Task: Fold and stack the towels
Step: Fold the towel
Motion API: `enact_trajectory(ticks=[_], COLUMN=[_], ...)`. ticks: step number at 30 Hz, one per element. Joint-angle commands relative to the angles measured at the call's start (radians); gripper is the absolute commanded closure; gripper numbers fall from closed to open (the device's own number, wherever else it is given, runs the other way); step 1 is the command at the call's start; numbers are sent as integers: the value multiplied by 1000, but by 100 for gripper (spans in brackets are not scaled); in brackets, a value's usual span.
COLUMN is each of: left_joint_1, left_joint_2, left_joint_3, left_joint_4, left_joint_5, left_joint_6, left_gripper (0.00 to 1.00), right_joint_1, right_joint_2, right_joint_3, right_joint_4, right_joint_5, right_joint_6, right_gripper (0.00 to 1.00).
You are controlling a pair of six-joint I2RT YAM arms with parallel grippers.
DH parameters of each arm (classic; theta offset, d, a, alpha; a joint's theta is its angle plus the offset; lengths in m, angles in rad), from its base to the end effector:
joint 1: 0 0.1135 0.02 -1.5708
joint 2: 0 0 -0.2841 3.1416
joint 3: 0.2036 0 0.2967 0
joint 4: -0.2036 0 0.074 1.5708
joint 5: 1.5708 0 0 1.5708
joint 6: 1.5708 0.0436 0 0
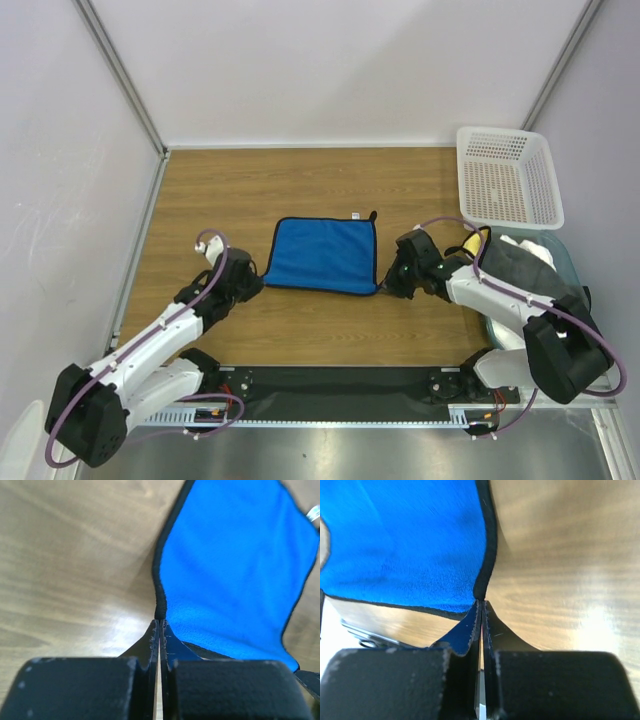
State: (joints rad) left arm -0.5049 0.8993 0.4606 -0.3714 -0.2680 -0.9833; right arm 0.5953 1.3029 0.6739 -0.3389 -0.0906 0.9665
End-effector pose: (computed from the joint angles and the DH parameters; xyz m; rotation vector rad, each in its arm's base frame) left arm 0.1909 -0.0923 0.1827 -0.6880 2.2802 -0.4082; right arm 0.2310 0.1612 0.1683 0.4601 2.6560 0.6767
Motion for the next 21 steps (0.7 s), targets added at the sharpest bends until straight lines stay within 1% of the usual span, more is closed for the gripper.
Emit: enact_trajectory(ticks=[1,6,10,17,21], left_joint_1=[-3,-4,-3,-3,-3], left_joint_2=[35,111,133,228,269], left_joint_3=[85,157,191,294,320], left_joint_4=[-5,14,23,52,77], left_joint_5=[-69,-73,-86,-109,-120], left_joint_6=[37,44,48,98,110], left_gripper=[100,100,100,99,100], right_joint_1=[-35,-63,-87,-150,-164], right_joint_2=[13,56,78,119,121], right_joint_3=[72,179,219,251,253], right_joint_4=[21,21,37,86,101], right_joint_5=[-18,-34,-34,-75,-66], right_joint_6=[-38,-95,-117,-141,-155], right_gripper=[100,100,100,100,100])
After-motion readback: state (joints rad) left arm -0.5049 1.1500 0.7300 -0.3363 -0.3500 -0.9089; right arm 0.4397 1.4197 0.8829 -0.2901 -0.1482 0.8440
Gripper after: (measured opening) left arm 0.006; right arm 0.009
